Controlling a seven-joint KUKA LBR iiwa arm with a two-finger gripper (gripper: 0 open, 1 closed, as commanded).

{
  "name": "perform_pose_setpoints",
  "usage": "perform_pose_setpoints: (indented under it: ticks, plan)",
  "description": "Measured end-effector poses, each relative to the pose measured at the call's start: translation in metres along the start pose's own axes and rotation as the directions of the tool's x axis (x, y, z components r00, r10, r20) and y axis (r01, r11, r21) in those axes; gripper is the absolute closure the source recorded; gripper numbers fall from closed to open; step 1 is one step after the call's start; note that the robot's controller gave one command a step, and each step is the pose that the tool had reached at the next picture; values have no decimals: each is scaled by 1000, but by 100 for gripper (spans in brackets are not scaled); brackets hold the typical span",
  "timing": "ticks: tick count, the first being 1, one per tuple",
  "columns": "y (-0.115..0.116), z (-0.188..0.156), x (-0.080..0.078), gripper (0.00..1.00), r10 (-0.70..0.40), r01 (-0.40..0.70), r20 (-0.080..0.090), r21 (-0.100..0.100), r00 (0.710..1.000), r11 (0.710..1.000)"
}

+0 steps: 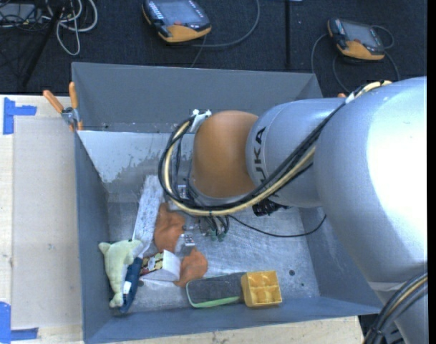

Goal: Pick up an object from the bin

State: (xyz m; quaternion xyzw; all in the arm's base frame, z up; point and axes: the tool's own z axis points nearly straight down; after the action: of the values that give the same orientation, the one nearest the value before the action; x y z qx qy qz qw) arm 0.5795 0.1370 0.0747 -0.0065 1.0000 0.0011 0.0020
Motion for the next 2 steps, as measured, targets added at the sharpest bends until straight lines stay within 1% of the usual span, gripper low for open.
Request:
perform_pose_setpoints:
  ticks: [1, 2]
  plan:
    - [1, -5, -5, 100, 1, -1, 20, -5, 1000, 1000]
    - [1, -2, -2, 0, 2, -2, 10, -3, 1000, 1000]
